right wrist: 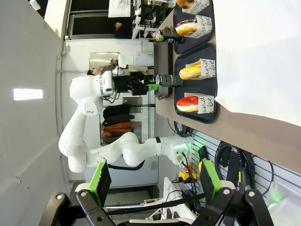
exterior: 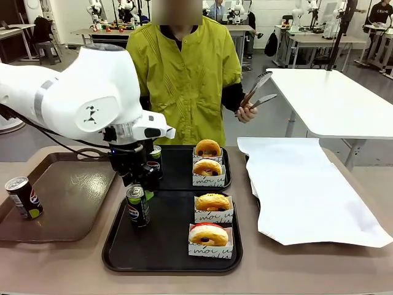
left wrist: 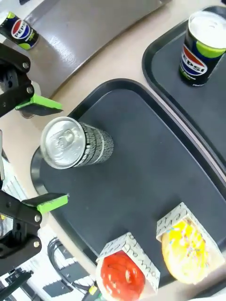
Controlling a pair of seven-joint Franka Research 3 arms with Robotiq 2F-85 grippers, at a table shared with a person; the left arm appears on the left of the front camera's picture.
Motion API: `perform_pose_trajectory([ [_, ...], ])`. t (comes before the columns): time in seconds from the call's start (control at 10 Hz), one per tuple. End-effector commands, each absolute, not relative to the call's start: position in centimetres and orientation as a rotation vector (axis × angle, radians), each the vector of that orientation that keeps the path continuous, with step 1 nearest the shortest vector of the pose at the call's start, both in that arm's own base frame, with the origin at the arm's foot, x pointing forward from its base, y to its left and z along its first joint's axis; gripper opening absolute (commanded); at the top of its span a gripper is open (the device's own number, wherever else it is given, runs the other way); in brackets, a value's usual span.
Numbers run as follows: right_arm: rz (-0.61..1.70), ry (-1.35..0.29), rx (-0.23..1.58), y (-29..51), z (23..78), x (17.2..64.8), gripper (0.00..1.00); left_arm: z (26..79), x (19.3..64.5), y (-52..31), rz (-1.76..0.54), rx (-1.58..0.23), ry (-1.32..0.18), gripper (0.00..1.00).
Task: Set up donuts and drinks on trays.
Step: Pick up one Pepsi coke from the Handle tray and place it on the Flat Tray without a Pepsi coke.
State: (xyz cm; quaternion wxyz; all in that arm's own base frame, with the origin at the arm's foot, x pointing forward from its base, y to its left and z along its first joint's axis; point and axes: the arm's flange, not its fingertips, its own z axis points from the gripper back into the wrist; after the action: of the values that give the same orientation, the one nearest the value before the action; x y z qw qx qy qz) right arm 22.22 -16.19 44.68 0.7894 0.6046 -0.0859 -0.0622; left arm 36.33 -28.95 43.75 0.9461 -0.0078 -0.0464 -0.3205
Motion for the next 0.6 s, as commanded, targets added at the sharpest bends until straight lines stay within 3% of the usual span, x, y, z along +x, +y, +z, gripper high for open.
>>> perform_pose_trajectory([
  [0.0, -0.129, -0.189, 1.309, -16.1, 44.6, 22.1, 1.00, 47.0, 34.7, -27.8, -0.650, -0.037, -0.090, 1.00],
  [0.5, -0.129, -0.189, 1.309, -16.1, 44.6, 22.1, 1.00, 51.5, 33.1, -25.0, -0.508, 0.048, -0.009, 1.00],
])
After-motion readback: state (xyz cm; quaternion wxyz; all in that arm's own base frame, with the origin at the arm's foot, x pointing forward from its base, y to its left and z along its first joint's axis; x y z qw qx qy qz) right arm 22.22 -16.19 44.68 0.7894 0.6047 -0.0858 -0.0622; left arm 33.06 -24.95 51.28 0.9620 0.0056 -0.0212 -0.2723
